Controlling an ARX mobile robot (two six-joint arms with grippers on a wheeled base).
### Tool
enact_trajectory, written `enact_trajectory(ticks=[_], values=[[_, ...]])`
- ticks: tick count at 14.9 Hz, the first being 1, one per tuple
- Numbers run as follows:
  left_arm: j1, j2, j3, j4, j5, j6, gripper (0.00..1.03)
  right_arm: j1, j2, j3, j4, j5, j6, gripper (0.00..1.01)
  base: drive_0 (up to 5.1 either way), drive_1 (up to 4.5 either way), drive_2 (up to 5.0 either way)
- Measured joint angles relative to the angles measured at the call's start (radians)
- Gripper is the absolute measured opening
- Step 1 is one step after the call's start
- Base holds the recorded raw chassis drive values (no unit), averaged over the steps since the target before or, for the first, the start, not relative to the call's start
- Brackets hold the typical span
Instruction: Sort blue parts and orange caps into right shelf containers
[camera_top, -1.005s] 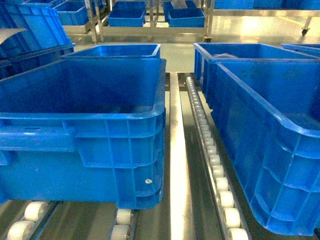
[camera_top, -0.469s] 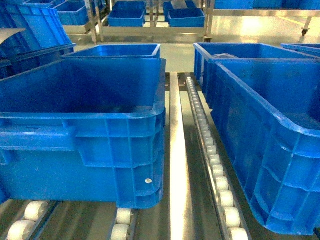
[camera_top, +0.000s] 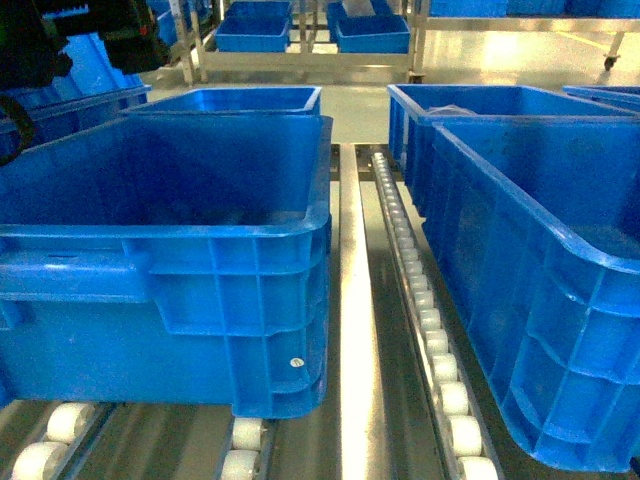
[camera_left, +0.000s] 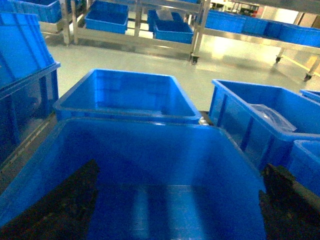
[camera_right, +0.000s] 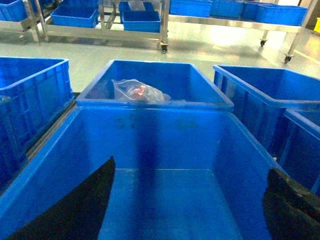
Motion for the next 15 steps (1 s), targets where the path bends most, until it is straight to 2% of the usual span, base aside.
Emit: enact_trajectory(ticks=[1, 4, 5, 6, 7, 9, 10, 11, 12, 15], values=[[0.002, -0.006, -0.013, 0.007, 0.014, 0.0, 0.99, 0.006, 0.0, 0.001, -0.002, 0.006, -0.001, 0.97, 0.0, 0.0, 0.0], [0.021, -0.053, -0.073, 0.004, 0.002, 0.01, 0.98, 0.007, 0.0, 0.012, -0.05, 0.022, -0.018, 0.98, 0.0, 0.0, 0.0], [0.017, -0.057, -0.074, 0.014, -0.013, 0.028, 0.97, 0.004, -0.011, -0.031, 0.074, -0.08, 0.013, 0.84, 0.0, 0.0, 0.0], [0.015, -0.098, -0.166, 0.1, -0.098, 0.079, 0.79, 0.019, -0.085, -0.138, 0.115, -0.102, 0.033, 0.66, 0.0, 0.0, 0.0], [0.033, -0.19, -0.295, 0.14, -0.099, 0.1, 0.61, 0.047, -0.146, -0.228, 0.129, -0.074, 0.04, 0.47, 0.0, 0.0, 0.0], [0.054, -0.312, -0.468, 0.178, -0.087, 0.106, 0.28, 0.051, -0.261, -0.351, 0.135, -0.073, 0.041, 0.14, 0.0, 0.0, 0.0], [0.06, -0.362, -0.534, 0.185, -0.071, 0.107, 0.11, 0.051, -0.315, -0.395, 0.127, -0.072, 0.041, 0.01, 0.0, 0.0, 0.0], [0.084, -0.426, -0.594, 0.185, -0.039, 0.108, 0.02, 0.051, -0.371, -0.439, 0.109, -0.072, 0.043, 0.01, 0.0, 0.0, 0.0], [0.12, -0.483, -0.64, 0.179, -0.02, 0.108, 0.02, 0.051, -0.424, -0.474, 0.089, -0.072, 0.044, 0.01, 0.0, 0.0, 0.0], [0.119, -0.626, -0.742, 0.127, -0.013, 0.108, 0.02, 0.051, -0.571, -0.542, 0.013, -0.071, 0.045, 0.01, 0.0, 0.0, 0.0]])
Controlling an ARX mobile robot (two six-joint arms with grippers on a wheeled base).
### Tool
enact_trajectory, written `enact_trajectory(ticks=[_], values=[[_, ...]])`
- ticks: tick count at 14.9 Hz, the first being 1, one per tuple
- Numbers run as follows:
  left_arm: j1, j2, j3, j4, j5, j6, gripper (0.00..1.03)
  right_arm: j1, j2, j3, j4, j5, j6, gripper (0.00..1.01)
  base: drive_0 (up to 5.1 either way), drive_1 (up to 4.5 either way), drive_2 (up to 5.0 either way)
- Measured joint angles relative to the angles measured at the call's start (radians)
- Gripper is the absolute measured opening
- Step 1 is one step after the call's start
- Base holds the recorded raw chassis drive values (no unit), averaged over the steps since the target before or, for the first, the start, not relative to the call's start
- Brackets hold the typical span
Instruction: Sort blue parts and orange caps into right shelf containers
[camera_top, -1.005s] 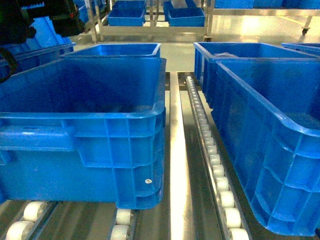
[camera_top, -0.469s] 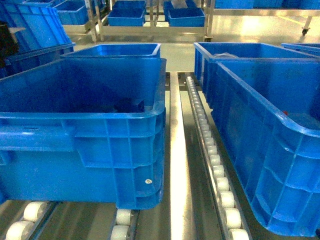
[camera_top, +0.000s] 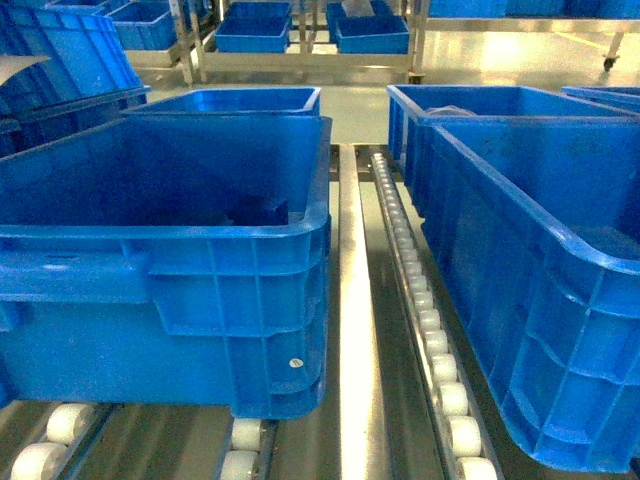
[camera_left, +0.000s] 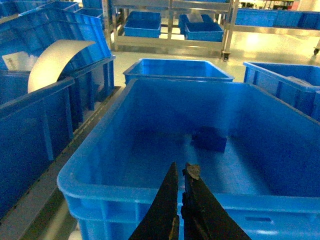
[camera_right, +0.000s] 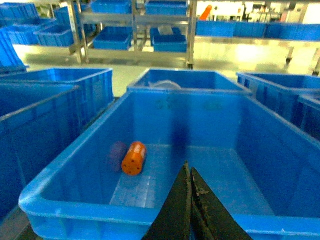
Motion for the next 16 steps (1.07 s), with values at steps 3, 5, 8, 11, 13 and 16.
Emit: enact_trajectory(ticks=[3, 5, 8, 11, 13, 16], values=[[0.001, -0.094, -0.095, -0.007, 0.0, 0.0, 0.02, 0.0, -0.108, -0.078, -0.045, 0.0, 0.0, 0.01, 0.0, 0.0, 0.0], [0.001, -0.211, -0.126, -0.09, 0.0, 0.0, 0.02, 0.0, -0.219, -0.082, -0.135, 0.0, 0.0, 0.01, 0.0, 0.0, 0.0], [0.001, -0.376, -0.147, -0.231, 0.0, 0.0, 0.02, 0.0, -0.366, -0.085, -0.269, 0.0, 0.0, 0.01, 0.0, 0.0, 0.0], [0.001, -0.612, -0.149, -0.444, 0.0, 0.0, 0.02, 0.0, -0.559, -0.086, -0.45, 0.0, 0.0, 0.01, 0.0, 0.0, 0.0], [0.001, -0.674, -0.149, -0.501, 0.0, 0.0, 0.02, 0.0, -0.606, -0.086, -0.497, 0.0, 0.0, 0.01, 0.0, 0.0, 0.0], [0.001, -0.758, -0.149, -0.583, 0.0, 0.0, 0.02, 0.0, -0.671, -0.086, -0.561, 0.0, 0.0, 0.01, 0.0, 0.0, 0.0]])
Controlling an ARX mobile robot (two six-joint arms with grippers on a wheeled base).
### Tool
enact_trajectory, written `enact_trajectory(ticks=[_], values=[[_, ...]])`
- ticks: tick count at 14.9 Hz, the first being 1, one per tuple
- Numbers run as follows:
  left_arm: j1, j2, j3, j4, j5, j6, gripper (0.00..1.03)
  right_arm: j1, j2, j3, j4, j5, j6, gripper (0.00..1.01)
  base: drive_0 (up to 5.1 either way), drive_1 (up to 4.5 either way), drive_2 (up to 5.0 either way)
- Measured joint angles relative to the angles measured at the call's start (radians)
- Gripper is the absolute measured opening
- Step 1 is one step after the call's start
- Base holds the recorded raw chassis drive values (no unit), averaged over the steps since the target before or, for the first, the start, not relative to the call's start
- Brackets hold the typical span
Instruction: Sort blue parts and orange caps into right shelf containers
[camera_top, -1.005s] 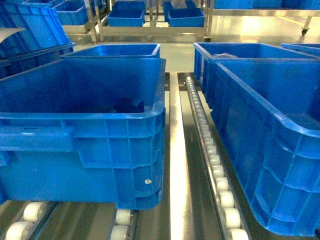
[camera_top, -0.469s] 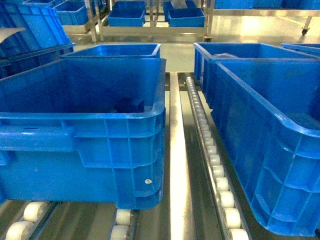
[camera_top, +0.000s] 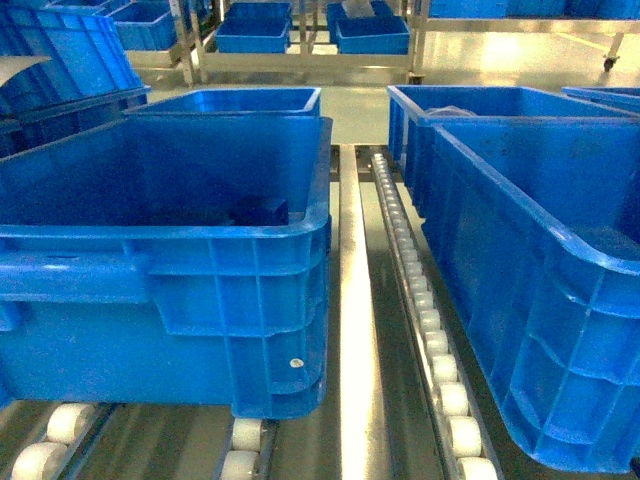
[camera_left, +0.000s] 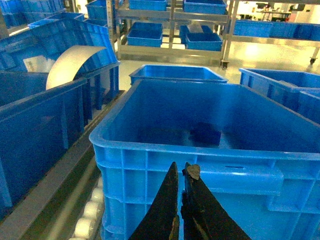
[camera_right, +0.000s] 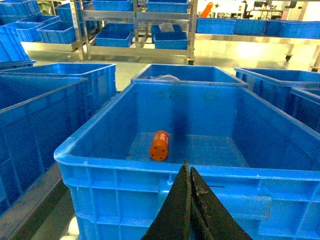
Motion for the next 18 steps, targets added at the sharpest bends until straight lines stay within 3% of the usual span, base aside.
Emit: enact_trajectory(ticks=[6, 8, 11, 12, 13, 17, 18], values=[[0.0, -0.119, 0.0, -0.114, 0.0, 0.0, 0.02, 0.0, -0.089, 0.0, -0.089, 0.0, 0.0, 0.01, 0.0, 0.0, 0.0], [0.0, -0.144, 0.0, -0.145, 0.0, 0.0, 0.02, 0.0, -0.208, 0.0, -0.261, -0.003, 0.0, 0.01, 0.0, 0.0, 0.0], [0.0, -0.174, 0.0, -0.169, 0.0, 0.0, 0.02, 0.0, -0.255, 0.0, -0.264, -0.001, 0.0, 0.01, 0.0, 0.0, 0.0], [0.0, -0.261, 0.0, -0.303, 0.0, 0.0, 0.02, 0.0, -0.254, 0.0, -0.27, 0.0, 0.0, 0.01, 0.0, 0.0, 0.0], [0.0, -0.333, 0.0, -0.332, 0.002, 0.002, 0.02, 0.0, -0.254, 0.0, -0.263, 0.0, 0.0, 0.01, 0.0, 0.0, 0.0], [0.001, -0.332, 0.0, -0.346, 0.0, 0.003, 0.02, 0.0, -0.254, 0.0, -0.266, 0.0, 0.0, 0.01, 0.0, 0.0, 0.0], [0.0, -0.332, 0.0, -0.346, 0.0, 0.003, 0.09, 0.0, -0.254, 0.0, -0.265, 0.0, 0.0, 0.08, 0.0, 0.0, 0.0]])
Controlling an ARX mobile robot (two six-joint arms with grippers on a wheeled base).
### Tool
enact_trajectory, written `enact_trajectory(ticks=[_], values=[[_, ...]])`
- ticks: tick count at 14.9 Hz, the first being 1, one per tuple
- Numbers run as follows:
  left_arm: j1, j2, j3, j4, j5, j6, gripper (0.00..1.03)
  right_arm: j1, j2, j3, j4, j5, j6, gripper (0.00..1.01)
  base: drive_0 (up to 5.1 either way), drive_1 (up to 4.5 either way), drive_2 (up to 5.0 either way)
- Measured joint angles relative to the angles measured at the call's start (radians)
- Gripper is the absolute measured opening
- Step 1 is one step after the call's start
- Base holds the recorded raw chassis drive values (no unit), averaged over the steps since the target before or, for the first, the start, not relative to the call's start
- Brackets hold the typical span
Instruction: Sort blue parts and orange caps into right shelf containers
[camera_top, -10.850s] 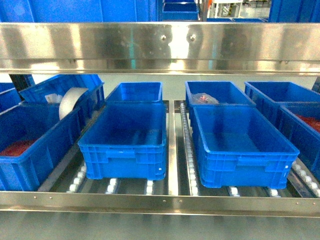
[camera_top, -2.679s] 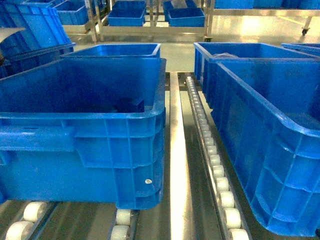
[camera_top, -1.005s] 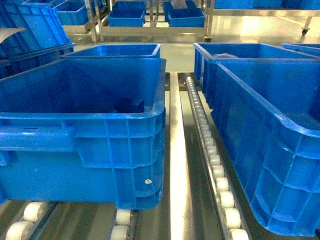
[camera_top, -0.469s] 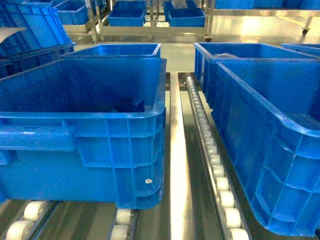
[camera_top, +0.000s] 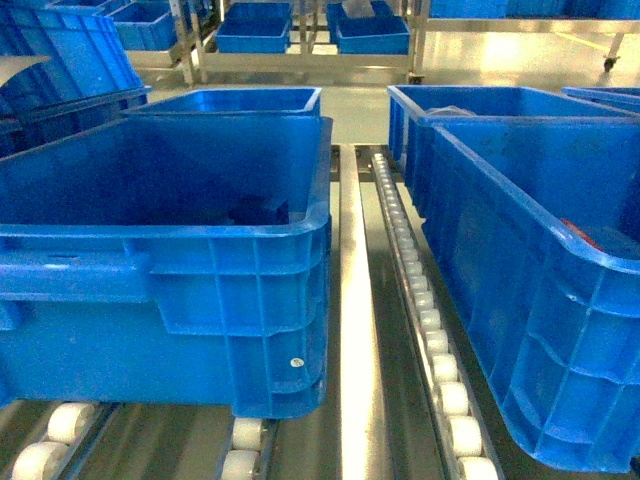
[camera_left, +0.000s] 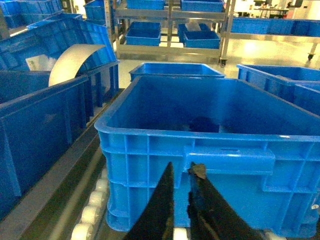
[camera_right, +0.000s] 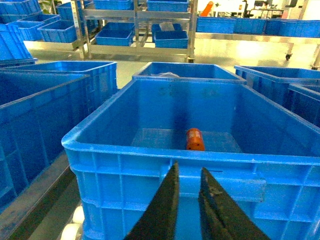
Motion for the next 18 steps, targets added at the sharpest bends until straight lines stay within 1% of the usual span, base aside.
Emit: enact_trajectory(ticks=[3, 4, 7, 8, 18], values=[[0.0, 0.0, 0.0, 0.0, 0.0, 0.0, 0.47, 0.0, 0.0, 0.0, 0.0, 0.0, 0.0, 0.46, 0.0, 0.0, 0.0], [0.0, 0.0, 0.0, 0.0, 0.0, 0.0, 0.62, 0.0, 0.0, 0.0, 0.0, 0.0, 0.0, 0.61, 0.0, 0.0, 0.0], [0.0, 0.0, 0.0, 0.0, 0.0, 0.001, 0.99, 0.0, 0.0, 0.0, 0.0, 0.0, 0.0, 0.99, 0.0, 0.0, 0.0], [0.0, 0.0, 0.0, 0.0, 0.0, 0.002, 0.97, 0.0, 0.0, 0.0, 0.0, 0.0, 0.001, 0.98, 0.0, 0.0, 0.0], [0.0, 0.0, 0.0, 0.0, 0.0, 0.003, 0.98, 0.0, 0.0, 0.0, 0.0, 0.0, 0.001, 0.98, 0.0, 0.0, 0.0]])
